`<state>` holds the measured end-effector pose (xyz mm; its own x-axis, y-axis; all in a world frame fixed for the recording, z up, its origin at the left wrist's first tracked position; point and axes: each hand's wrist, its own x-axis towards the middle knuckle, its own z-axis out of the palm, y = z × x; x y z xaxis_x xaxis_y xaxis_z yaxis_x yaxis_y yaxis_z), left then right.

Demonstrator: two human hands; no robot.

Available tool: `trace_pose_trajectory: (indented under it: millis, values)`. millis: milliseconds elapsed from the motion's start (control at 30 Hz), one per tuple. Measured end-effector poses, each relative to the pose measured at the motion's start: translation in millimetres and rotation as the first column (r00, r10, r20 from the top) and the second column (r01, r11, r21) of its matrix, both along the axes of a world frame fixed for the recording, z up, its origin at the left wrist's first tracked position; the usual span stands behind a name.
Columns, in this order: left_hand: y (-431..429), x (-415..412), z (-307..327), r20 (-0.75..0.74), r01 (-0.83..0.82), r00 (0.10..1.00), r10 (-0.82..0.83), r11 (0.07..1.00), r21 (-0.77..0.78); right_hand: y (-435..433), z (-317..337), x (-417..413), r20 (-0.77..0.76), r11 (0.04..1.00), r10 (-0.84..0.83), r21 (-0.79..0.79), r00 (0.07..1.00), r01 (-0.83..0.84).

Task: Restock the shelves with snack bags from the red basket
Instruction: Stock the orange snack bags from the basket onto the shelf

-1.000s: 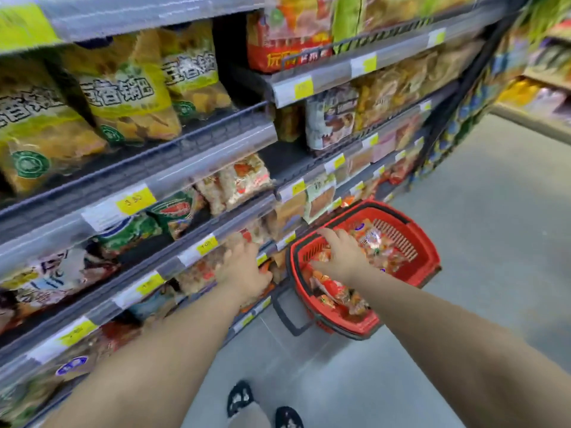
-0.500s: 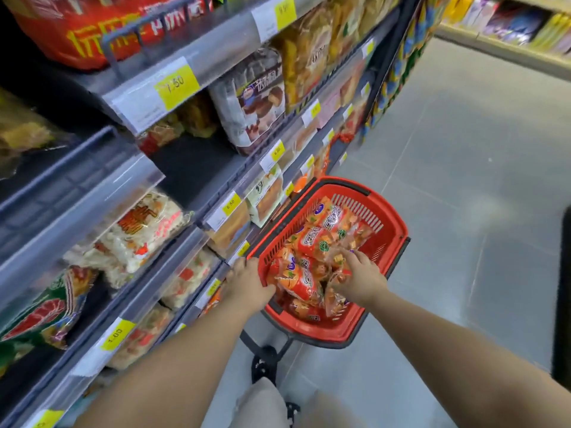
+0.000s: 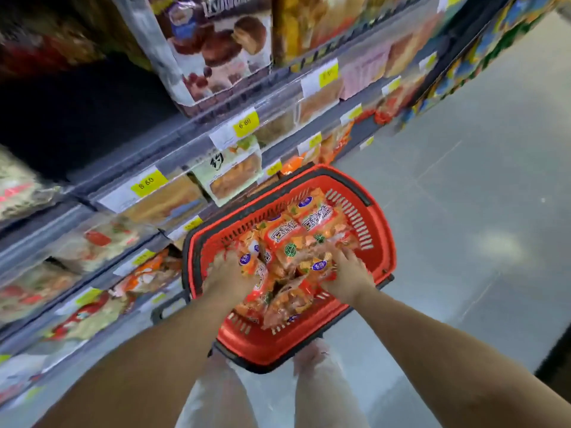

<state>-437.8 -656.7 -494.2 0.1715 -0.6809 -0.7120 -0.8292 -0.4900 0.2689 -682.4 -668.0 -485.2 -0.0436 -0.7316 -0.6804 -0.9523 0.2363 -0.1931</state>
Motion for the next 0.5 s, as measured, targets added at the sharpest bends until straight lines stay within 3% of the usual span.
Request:
trace_pose_trajectory:
  millis: [200, 333, 500]
  values:
    - [4.8, -41.5, -55.5, -0.038, -0.414, 0.907, 0.42, 0.903, 0.114, -47.4, -46.9, -19.1, 0.022, 0.988, 0.152, 0.019, 0.988, -0.152]
    - [9.9, -51.2, -107.4, 0.008, -0.619, 0.775, 0.632, 0.756, 0.21, -61.6, -93.0, -11.9, 0.044, 0.976, 0.215, 0.033, 0.976, -0.217]
    - [2.1, -70.1, -167.7, 0.093, -0.842, 0.509, 0.855, 0.474, 0.257, -73.6, -153.2, 8.3, 0.126, 0.979, 0.204, -0.056, 0.971, -0.198]
